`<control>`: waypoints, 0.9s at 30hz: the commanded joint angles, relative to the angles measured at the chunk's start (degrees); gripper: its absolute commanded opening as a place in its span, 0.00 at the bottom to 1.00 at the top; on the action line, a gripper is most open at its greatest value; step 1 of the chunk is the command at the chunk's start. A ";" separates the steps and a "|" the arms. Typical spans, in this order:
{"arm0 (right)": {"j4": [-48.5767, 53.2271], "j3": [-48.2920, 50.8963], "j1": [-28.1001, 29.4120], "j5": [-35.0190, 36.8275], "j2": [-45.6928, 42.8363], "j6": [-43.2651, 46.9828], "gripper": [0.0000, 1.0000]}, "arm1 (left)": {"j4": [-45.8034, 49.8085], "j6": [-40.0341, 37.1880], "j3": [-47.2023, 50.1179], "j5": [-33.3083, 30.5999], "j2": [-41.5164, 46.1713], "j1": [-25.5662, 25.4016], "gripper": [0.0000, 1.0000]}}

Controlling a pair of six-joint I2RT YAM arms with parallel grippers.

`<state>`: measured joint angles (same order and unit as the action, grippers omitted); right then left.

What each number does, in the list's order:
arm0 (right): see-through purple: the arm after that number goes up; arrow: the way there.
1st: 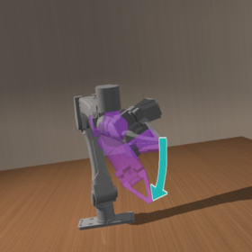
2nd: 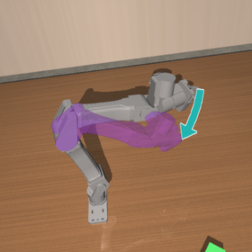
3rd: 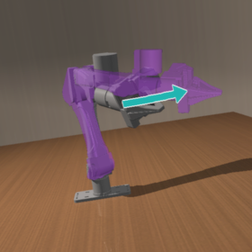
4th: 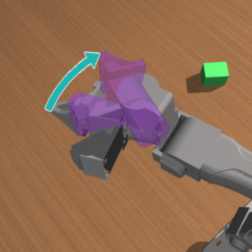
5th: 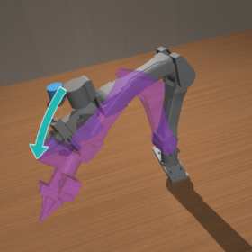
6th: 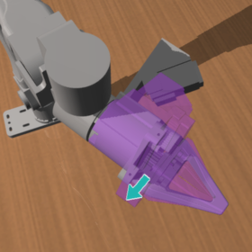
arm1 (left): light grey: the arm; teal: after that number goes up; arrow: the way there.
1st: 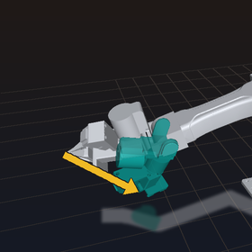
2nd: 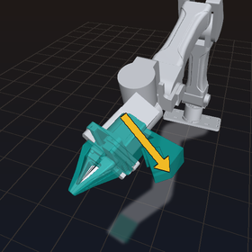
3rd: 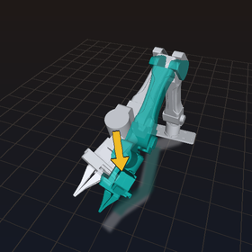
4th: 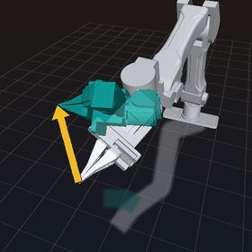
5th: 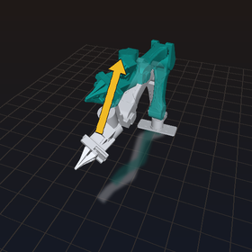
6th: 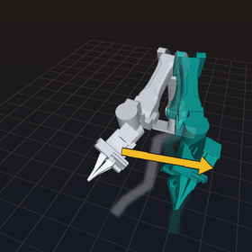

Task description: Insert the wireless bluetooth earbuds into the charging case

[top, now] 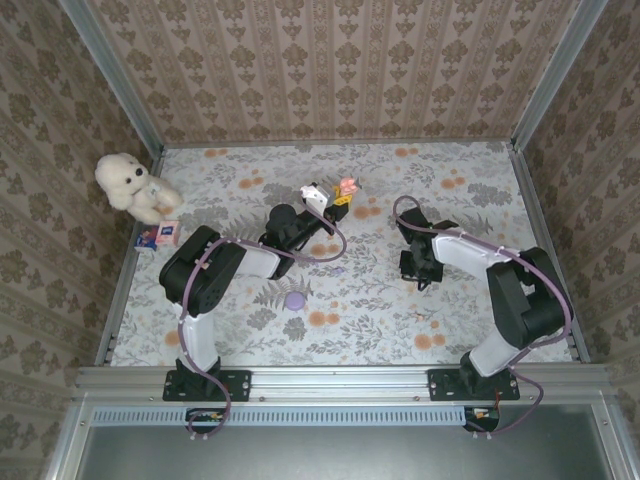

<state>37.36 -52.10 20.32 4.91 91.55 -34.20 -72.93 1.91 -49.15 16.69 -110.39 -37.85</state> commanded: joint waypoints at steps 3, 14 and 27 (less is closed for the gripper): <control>-2.63 1.30 0.30 -0.98 -5.00 0.19 0.22 | -2.31 0.69 -1.31 1.58 1.23 -0.20 0.00; -3.26 -5.88 0.30 0.05 -16.17 2.92 0.21 | -2.24 -1.55 -3.29 8.40 1.33 -0.12 0.00; -5.31 -21.78 0.29 -2.95 -19.83 8.50 0.21 | -2.23 -0.50 -7.14 16.95 -0.17 -0.93 0.00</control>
<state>33.52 -71.50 20.32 3.84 72.69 -28.05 -72.93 1.50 -54.46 29.98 -110.41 -37.98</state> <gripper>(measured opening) 0.216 0.207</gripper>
